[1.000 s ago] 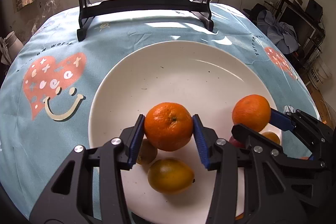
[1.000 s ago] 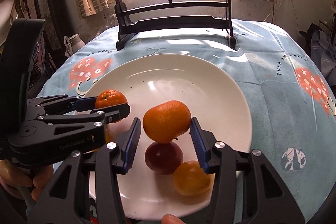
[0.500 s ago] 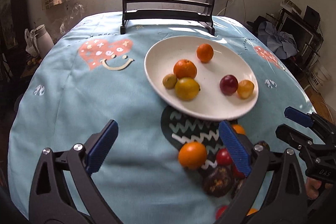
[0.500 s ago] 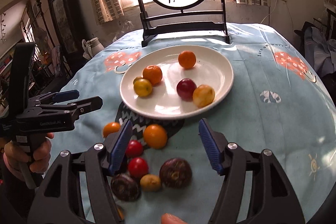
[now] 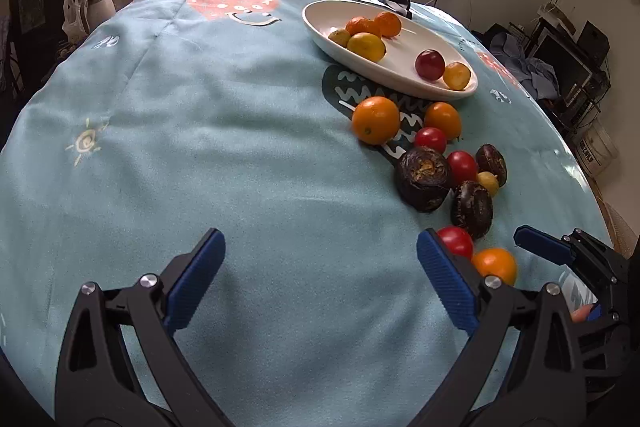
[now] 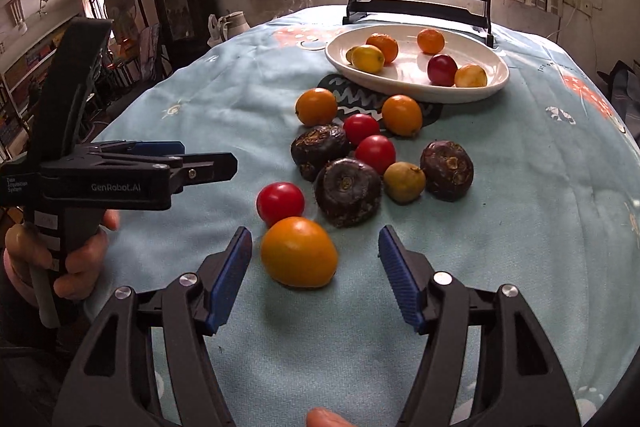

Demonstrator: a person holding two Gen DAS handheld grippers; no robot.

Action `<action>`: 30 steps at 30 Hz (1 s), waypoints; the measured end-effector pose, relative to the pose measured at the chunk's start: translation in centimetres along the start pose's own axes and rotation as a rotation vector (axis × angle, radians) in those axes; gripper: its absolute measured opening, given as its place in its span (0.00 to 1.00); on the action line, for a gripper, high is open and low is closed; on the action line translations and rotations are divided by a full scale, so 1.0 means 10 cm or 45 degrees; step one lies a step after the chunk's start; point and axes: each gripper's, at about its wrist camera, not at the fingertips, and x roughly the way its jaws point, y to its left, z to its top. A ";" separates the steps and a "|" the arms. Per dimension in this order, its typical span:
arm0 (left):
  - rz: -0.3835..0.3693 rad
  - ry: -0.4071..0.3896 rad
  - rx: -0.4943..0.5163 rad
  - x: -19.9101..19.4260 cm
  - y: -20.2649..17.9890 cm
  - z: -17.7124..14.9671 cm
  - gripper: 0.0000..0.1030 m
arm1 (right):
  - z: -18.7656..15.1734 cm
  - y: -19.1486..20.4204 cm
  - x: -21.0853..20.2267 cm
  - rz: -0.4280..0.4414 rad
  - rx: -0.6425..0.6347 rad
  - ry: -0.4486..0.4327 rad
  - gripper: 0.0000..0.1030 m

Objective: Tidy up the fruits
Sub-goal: 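Move both tools back toward the remaining fruits, then grasp an orange with the right tool while the left tool grasps a red plum, carry toward plate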

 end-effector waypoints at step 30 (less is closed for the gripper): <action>-0.095 -0.079 0.140 -0.09 -0.17 -0.03 0.88 | -0.03 -0.39 -0.07 0.142 0.273 -0.083 0.40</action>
